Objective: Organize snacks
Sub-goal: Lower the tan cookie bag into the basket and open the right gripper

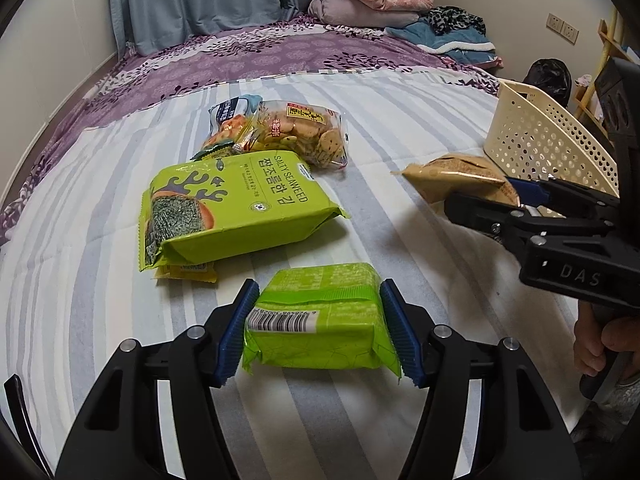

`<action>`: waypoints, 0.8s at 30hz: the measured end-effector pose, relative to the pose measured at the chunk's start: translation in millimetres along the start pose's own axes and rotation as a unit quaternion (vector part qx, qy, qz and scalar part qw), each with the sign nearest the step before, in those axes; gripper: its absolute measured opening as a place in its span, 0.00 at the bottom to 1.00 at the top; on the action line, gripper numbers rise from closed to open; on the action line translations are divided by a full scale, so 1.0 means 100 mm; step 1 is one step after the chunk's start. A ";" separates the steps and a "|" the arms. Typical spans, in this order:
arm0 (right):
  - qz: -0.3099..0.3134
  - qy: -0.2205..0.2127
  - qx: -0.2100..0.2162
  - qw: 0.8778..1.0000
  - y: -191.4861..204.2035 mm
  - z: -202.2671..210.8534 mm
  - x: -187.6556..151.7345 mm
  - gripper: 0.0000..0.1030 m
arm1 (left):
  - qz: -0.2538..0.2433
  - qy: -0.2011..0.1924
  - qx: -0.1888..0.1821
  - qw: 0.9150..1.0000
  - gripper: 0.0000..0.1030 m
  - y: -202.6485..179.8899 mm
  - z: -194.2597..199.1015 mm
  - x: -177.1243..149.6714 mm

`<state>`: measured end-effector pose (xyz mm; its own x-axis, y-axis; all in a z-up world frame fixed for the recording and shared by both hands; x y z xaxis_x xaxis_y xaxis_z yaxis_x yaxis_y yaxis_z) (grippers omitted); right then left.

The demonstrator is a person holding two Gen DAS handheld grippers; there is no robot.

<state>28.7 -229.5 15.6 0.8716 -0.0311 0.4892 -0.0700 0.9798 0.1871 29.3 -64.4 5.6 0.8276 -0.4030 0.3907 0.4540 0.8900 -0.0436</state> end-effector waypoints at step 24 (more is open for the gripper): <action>-0.042 -0.091 0.008 0.995 -0.26 0.82 0.13 0.54 | -0.017 -0.029 0.006 0.999 0.62 -0.18 0.24 0.15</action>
<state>2.4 -271.9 86.5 0.7726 -0.1491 0.6171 -0.0094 0.9692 0.2460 26.1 -81.3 34.5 0.7916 -0.4201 0.4437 0.4771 0.8787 -0.0191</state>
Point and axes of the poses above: each gripper's, at about its wrist camera, not at the fingertips, and z roughly against the way its jaws point, y to its left, x to its top, the point moved 5 cm from there along -z, roughly the way its jaws point, and after that the axes turned 10 degrees about y, right-handed, at the moved point
